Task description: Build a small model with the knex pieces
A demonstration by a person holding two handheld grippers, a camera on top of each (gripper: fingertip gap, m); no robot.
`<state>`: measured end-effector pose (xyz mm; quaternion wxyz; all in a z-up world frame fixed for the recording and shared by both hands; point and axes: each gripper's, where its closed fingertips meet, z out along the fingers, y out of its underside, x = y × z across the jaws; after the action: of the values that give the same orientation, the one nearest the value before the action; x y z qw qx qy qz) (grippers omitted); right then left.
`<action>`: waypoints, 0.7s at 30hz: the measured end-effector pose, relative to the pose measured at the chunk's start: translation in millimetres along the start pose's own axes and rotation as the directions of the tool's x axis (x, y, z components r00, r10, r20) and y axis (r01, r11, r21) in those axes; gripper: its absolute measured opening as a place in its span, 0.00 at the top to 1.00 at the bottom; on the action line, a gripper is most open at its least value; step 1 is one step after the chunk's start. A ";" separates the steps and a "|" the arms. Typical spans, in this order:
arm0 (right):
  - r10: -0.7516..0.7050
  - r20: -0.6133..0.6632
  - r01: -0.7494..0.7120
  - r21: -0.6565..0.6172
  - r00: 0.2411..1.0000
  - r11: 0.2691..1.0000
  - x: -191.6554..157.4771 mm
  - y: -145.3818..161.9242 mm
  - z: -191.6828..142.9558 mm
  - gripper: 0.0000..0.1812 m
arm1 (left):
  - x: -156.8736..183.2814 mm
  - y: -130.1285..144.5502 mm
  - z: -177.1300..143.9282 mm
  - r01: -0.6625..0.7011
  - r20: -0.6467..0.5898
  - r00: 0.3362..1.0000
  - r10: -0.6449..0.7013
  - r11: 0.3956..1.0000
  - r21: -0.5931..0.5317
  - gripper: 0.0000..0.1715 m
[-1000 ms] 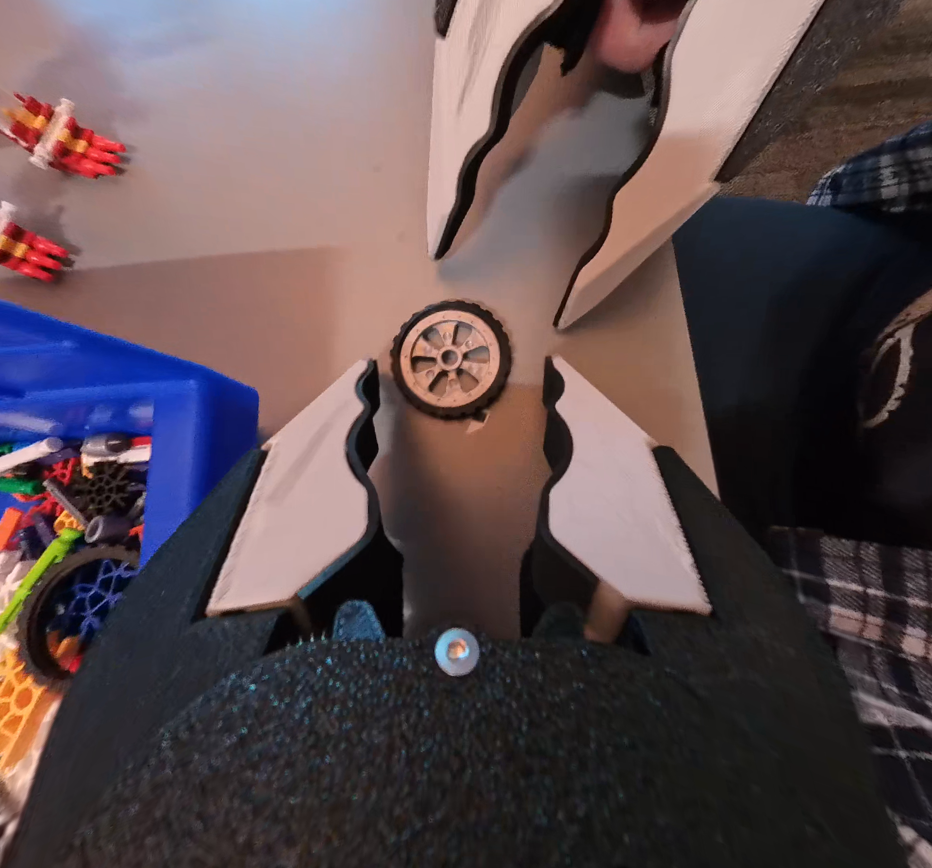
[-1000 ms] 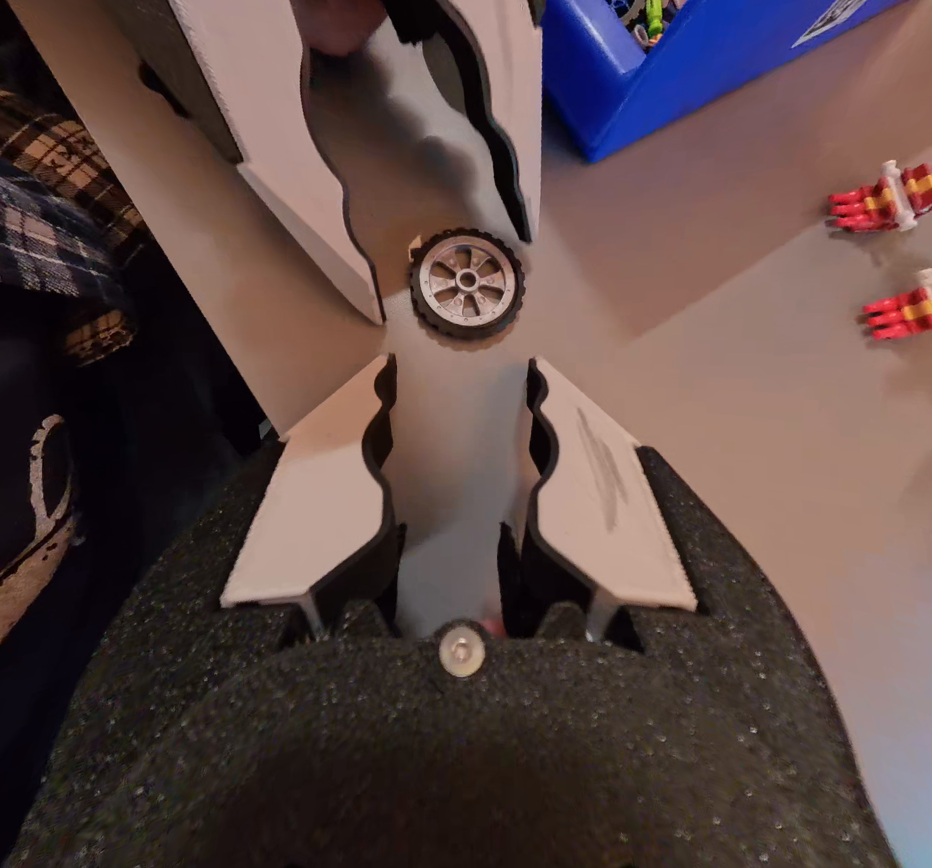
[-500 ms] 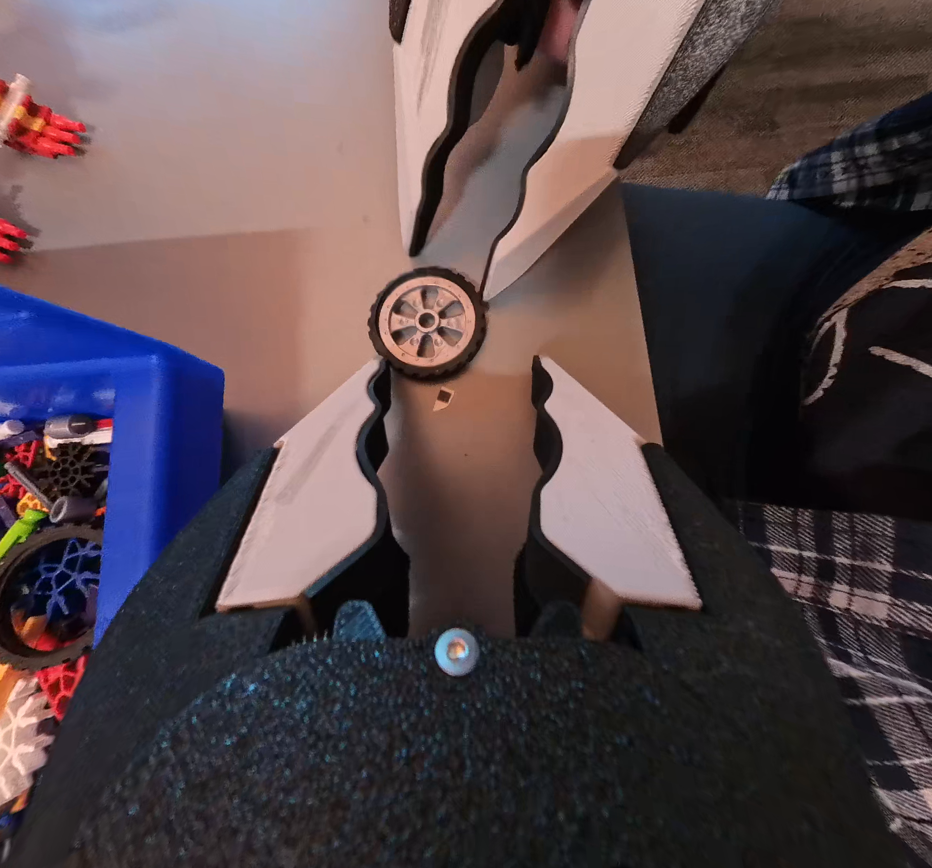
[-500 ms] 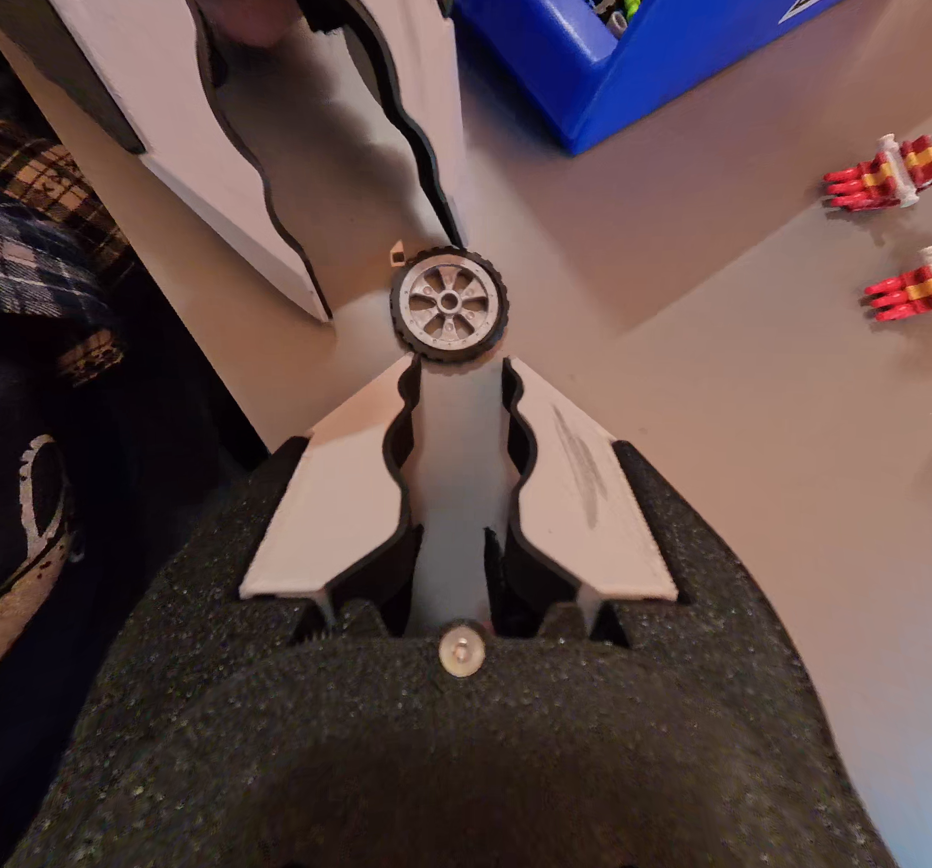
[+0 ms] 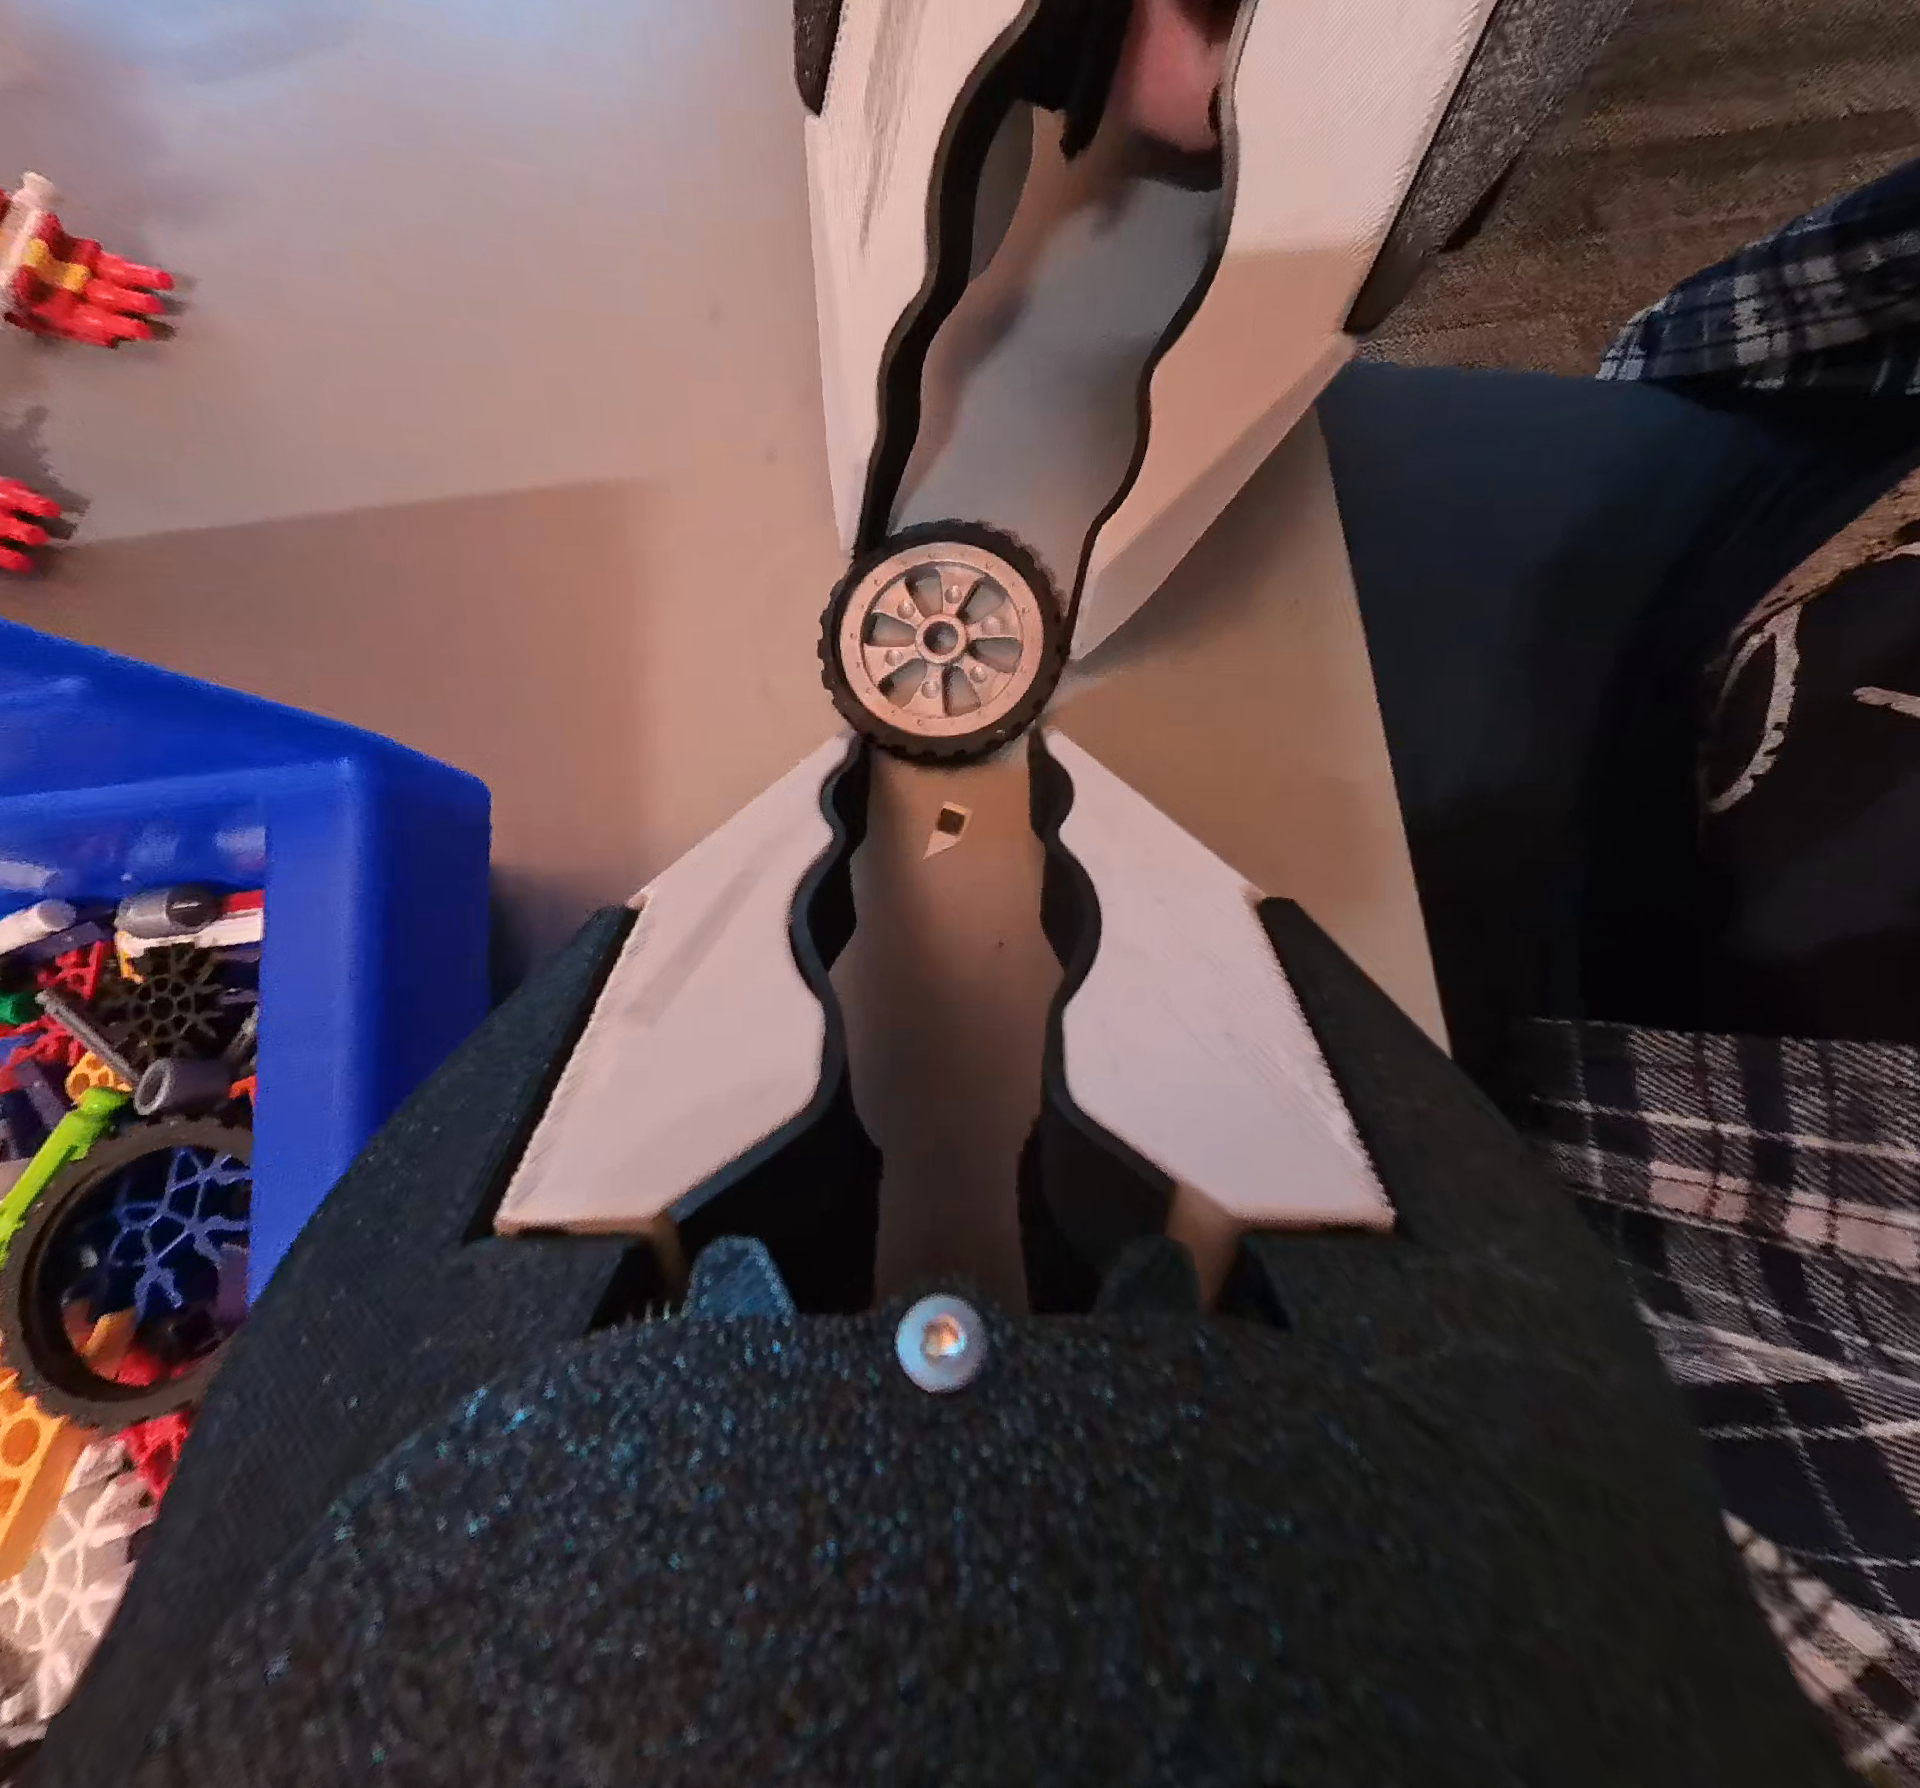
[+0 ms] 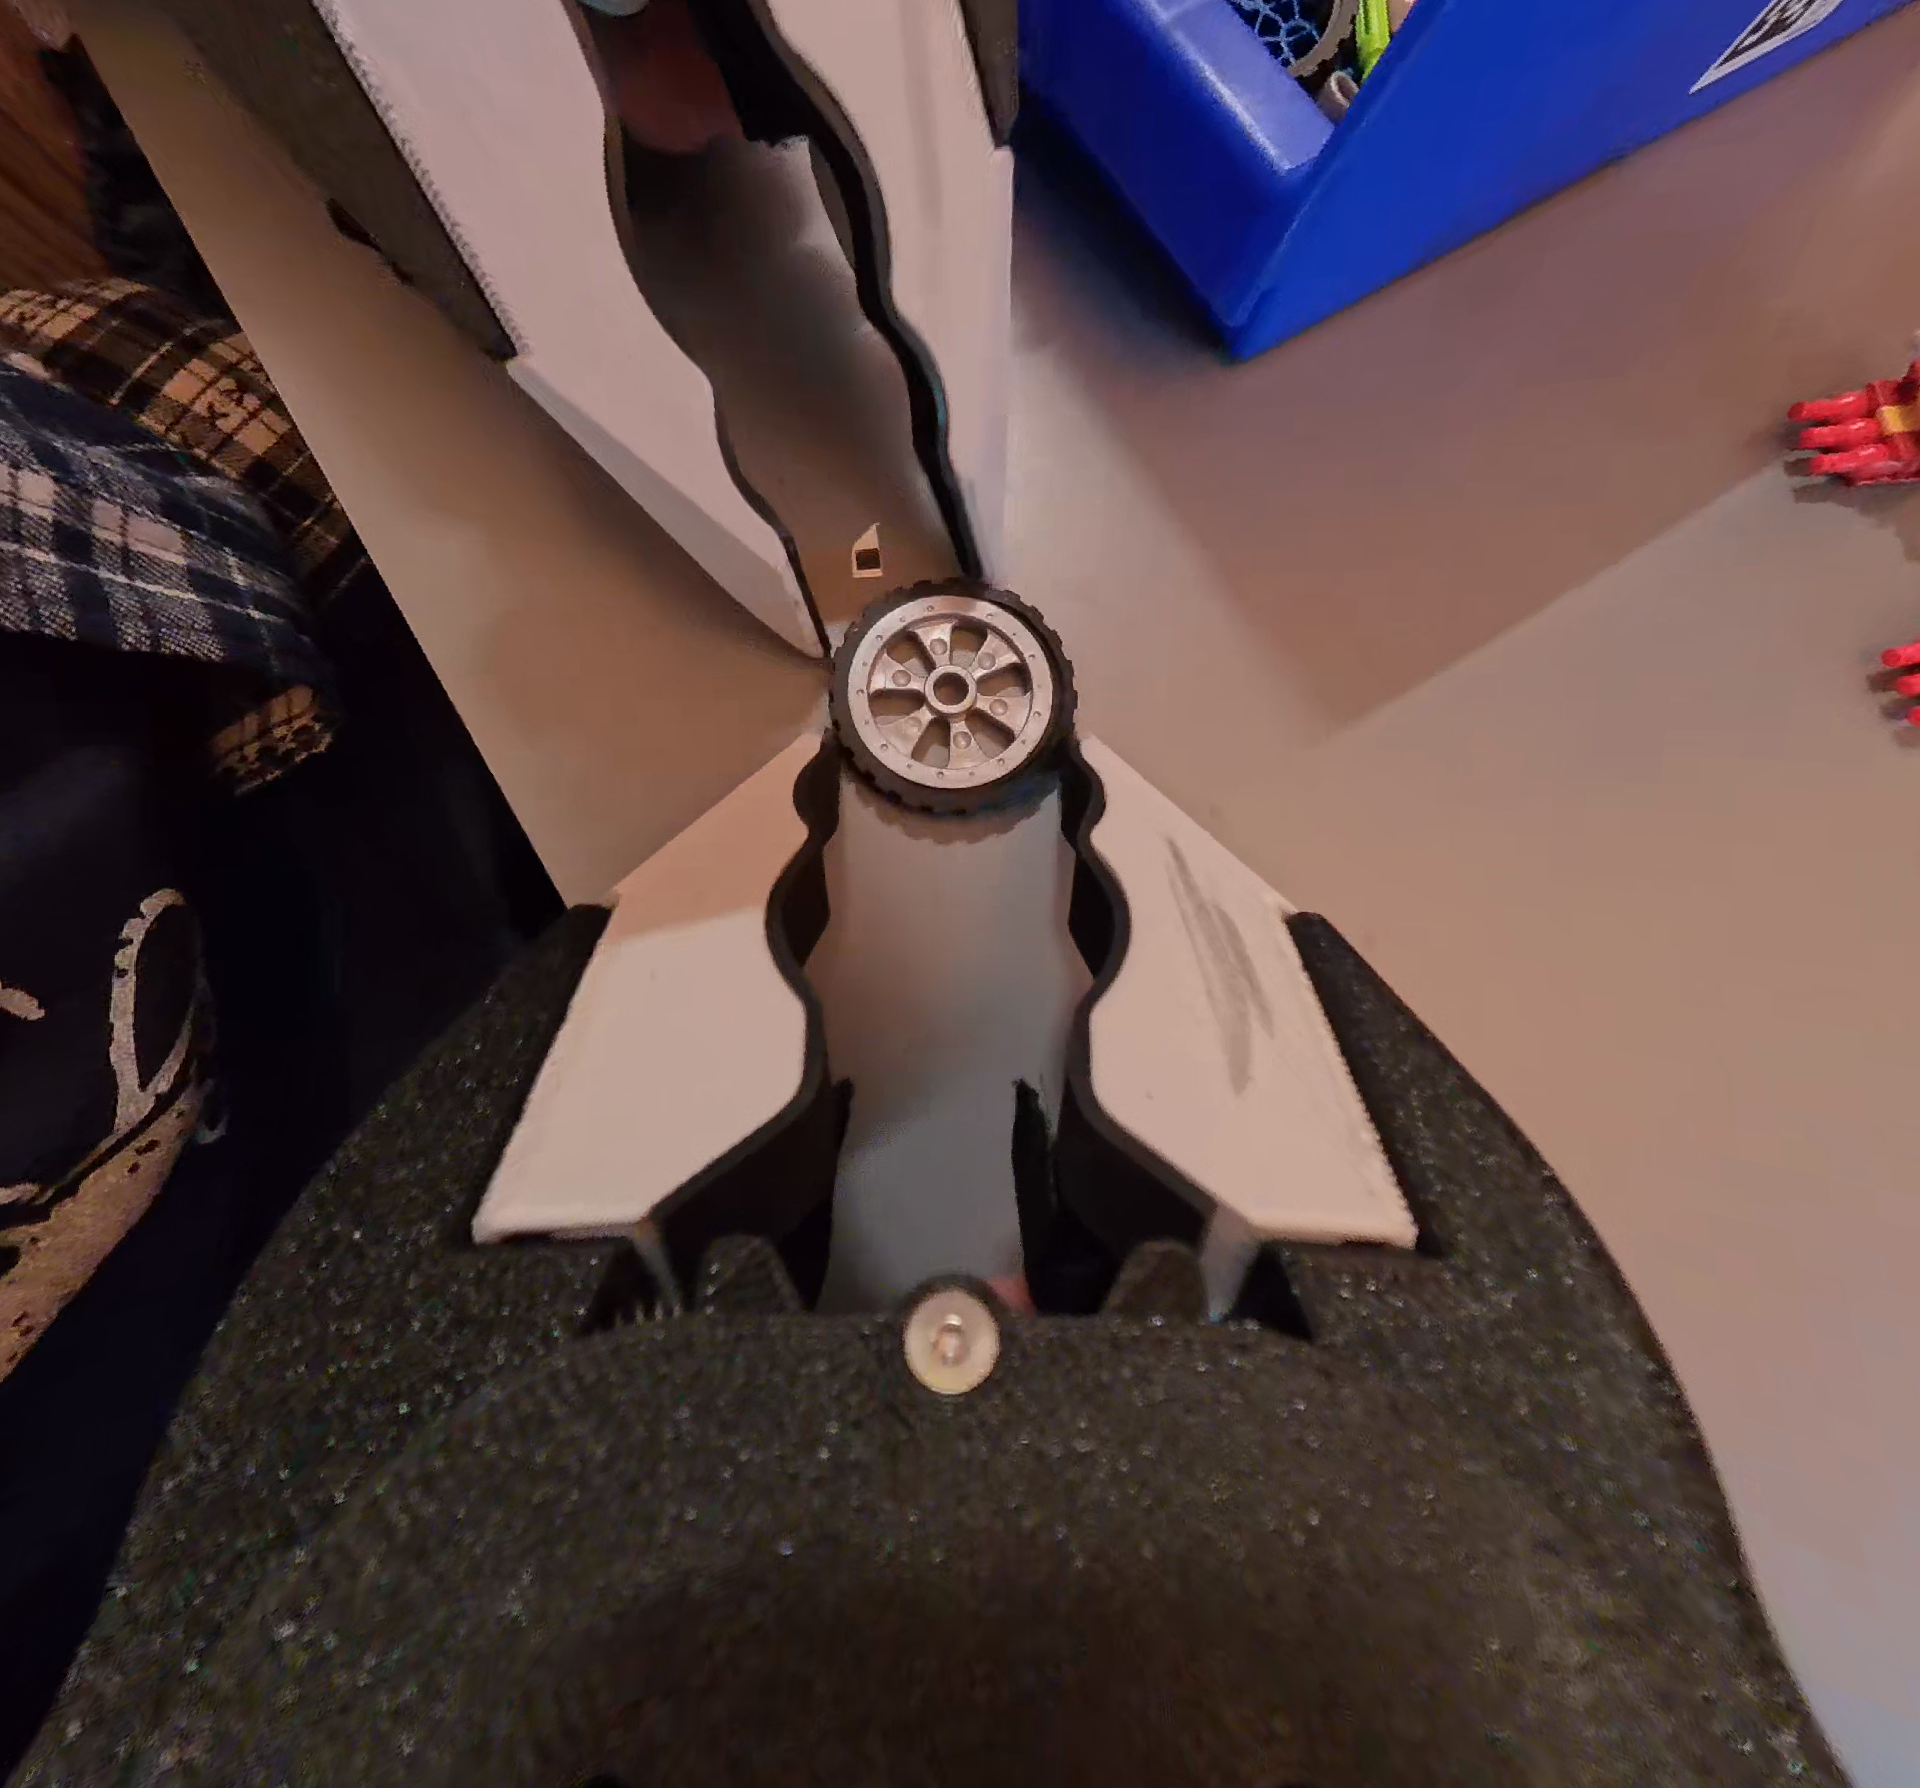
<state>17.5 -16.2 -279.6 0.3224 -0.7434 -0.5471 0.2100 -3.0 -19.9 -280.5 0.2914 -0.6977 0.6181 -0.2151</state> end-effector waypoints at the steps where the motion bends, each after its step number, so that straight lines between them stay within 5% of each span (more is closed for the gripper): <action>1: -0.003 0.005 0.003 -0.001 1.000 1.000 0.2 -0.1 -0.1 0.77 | -2.1 -0.1 -0.6 0.007 0.008 1.000 -0.007 1.000 0.004 0.80; 5: -0.018 0.014 0.018 -0.003 1.000 1.000 0.3 -0.5 0.3 0.75 | -8.3 -3.1 1.7 -0.002 0.038 0.999 0.001 1.000 0.013 0.68; 8: -0.014 0.017 0.015 -0.009 1.000 1.000 1.3 -0.6 1.4 0.68 | -4.9 -7.1 6.1 -0.023 0.013 1.000 0.023 0.999 0.025 0.69; 21: -0.117 0.017 0.117 0.013 0.993 0.993 -1.2 -4.9 3.0 0.76 | -0.1 -10.6 7.2 -0.091 0.001 0.996 0.091 0.995 0.045 0.77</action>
<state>11.8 -15.6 -278.3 0.3340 -0.7062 -0.5913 0.2004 9.5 -18.1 -278.7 0.3164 -0.6620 0.6442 -0.2159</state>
